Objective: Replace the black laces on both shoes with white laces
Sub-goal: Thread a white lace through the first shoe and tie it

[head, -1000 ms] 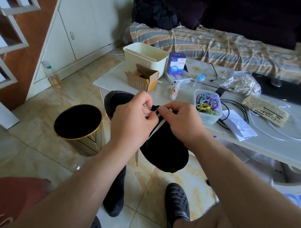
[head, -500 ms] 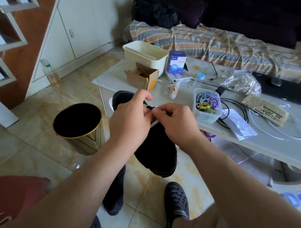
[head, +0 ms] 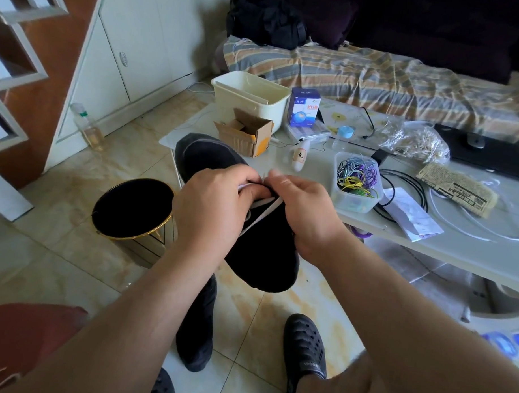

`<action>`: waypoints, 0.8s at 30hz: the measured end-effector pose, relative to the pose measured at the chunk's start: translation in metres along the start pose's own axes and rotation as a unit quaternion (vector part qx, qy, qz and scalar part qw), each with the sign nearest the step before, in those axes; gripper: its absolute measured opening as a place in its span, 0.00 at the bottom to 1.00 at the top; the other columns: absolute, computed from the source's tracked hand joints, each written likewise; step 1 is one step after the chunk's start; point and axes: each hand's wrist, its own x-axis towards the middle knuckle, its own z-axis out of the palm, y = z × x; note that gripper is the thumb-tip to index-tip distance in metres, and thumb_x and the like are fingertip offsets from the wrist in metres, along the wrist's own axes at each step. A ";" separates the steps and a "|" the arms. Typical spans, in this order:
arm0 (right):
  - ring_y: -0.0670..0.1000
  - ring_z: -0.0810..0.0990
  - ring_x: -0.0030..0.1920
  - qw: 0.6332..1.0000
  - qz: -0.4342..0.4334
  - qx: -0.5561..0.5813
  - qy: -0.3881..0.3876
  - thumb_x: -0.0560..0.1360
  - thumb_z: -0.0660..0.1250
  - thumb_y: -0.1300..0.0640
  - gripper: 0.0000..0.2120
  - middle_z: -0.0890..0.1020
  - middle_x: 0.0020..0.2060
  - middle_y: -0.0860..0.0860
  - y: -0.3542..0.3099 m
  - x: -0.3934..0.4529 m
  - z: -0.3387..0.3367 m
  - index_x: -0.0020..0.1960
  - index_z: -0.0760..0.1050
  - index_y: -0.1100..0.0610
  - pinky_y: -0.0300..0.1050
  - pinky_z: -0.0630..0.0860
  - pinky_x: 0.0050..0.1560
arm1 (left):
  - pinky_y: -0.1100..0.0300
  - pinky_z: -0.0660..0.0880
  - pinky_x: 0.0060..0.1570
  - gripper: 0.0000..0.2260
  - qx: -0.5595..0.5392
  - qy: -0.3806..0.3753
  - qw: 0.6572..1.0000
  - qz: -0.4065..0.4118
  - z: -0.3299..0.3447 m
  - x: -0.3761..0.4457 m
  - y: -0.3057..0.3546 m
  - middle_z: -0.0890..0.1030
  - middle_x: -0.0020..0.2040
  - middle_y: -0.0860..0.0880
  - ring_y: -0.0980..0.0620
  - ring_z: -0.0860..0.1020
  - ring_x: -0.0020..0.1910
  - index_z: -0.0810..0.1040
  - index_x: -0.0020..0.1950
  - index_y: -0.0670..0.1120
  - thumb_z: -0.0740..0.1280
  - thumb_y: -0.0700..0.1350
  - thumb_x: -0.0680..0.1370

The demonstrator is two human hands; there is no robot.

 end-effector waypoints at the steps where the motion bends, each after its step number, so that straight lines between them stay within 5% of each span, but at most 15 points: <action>1: 0.63 0.86 0.50 1.000 -0.003 0.010 -0.017 0.81 0.70 0.51 0.13 0.86 0.48 0.65 0.001 0.001 0.000 0.52 0.85 0.61 0.66 0.79 0.63 | 0.53 0.73 0.29 0.06 0.010 0.012 1.000 0.005 0.001 -0.001 0.000 0.81 0.35 0.50 0.44 0.79 0.37 0.86 0.49 0.58 0.76 0.57 0.75; 4: 0.50 0.85 0.49 0.986 -0.091 -0.140 -0.027 0.76 0.75 0.51 0.10 0.88 0.48 0.53 0.007 0.002 0.000 0.56 0.85 0.53 0.55 0.81 0.60 | 0.55 0.67 0.31 0.06 0.028 0.015 0.999 -0.009 0.002 -0.001 -0.005 0.74 0.38 0.50 0.43 0.75 0.39 0.86 0.52 0.60 0.74 0.53 0.75; 7: 0.45 0.85 0.47 0.974 -0.120 -0.189 0.017 0.78 0.74 0.56 0.08 0.87 0.45 0.44 0.011 0.006 0.002 0.56 0.85 0.49 0.46 0.81 0.55 | 0.48 0.77 0.40 0.10 0.000 -0.013 0.999 0.030 0.000 0.004 -0.012 0.81 0.39 0.52 0.43 0.78 0.48 0.87 0.55 0.57 0.77 0.48 0.74; 10: 0.49 0.86 0.47 0.982 -0.098 -0.143 0.079 0.78 0.72 0.58 0.07 0.88 0.44 0.46 0.016 0.011 0.004 0.54 0.86 0.50 0.51 0.83 0.56 | 0.43 0.76 0.52 0.17 -0.004 -0.061 0.996 0.065 0.000 0.005 -0.007 0.85 0.48 0.59 0.45 0.76 0.56 0.83 0.62 0.59 0.75 0.48 0.73; 14: 0.55 0.88 0.48 0.986 -0.052 -0.057 0.150 0.77 0.72 0.57 0.06 0.88 0.43 0.50 0.016 0.020 -0.002 0.50 0.86 0.50 0.59 0.84 0.56 | 0.46 0.67 0.64 0.32 -0.001 -0.067 0.998 0.020 0.005 -0.005 -0.001 0.75 0.68 0.57 0.45 0.70 0.68 0.70 0.74 0.60 0.75 0.52 0.71; 17: 0.57 0.88 0.47 0.982 -0.042 -0.021 0.182 0.76 0.71 0.57 0.05 0.88 0.41 0.51 0.015 0.020 -0.005 0.47 0.86 0.51 0.62 0.84 0.54 | 0.51 0.69 0.60 0.30 -0.059 -0.051 0.988 -0.134 0.010 -0.011 -0.008 0.71 0.60 0.52 0.46 0.70 0.63 0.70 0.66 0.54 0.77 0.58 0.69; 20: 0.58 0.88 0.47 0.980 -0.032 0.010 0.198 0.77 0.71 0.57 0.04 0.88 0.42 0.53 0.013 0.018 -0.004 0.47 0.86 0.52 0.63 0.84 0.54 | 0.57 0.74 0.44 0.26 -0.193 -0.172 0.918 -0.300 0.010 -0.011 -0.012 0.77 0.51 0.53 0.53 0.78 0.51 0.70 0.56 0.50 0.76 0.66 0.71; 22: 0.58 0.88 0.49 0.978 -0.030 0.022 0.204 0.74 0.72 0.55 0.05 0.88 0.44 0.53 0.012 0.019 -0.004 0.49 0.86 0.52 0.62 0.84 0.56 | 0.58 0.72 0.40 0.22 -0.246 -0.207 0.895 -0.308 0.011 -0.013 -0.017 0.81 0.49 0.52 0.53 0.80 0.49 0.74 0.54 0.50 0.72 0.67 0.75; 24: 0.60 0.87 0.50 0.976 -0.034 0.031 0.211 0.72 0.73 0.54 0.06 0.88 0.45 0.56 0.011 0.019 -0.003 0.48 0.86 0.51 0.63 0.83 0.56 | 0.60 0.72 0.39 0.19 -0.238 -0.185 0.913 -0.276 0.011 -0.016 -0.019 0.81 0.48 0.53 0.54 0.81 0.47 0.75 0.53 0.51 0.71 0.65 0.77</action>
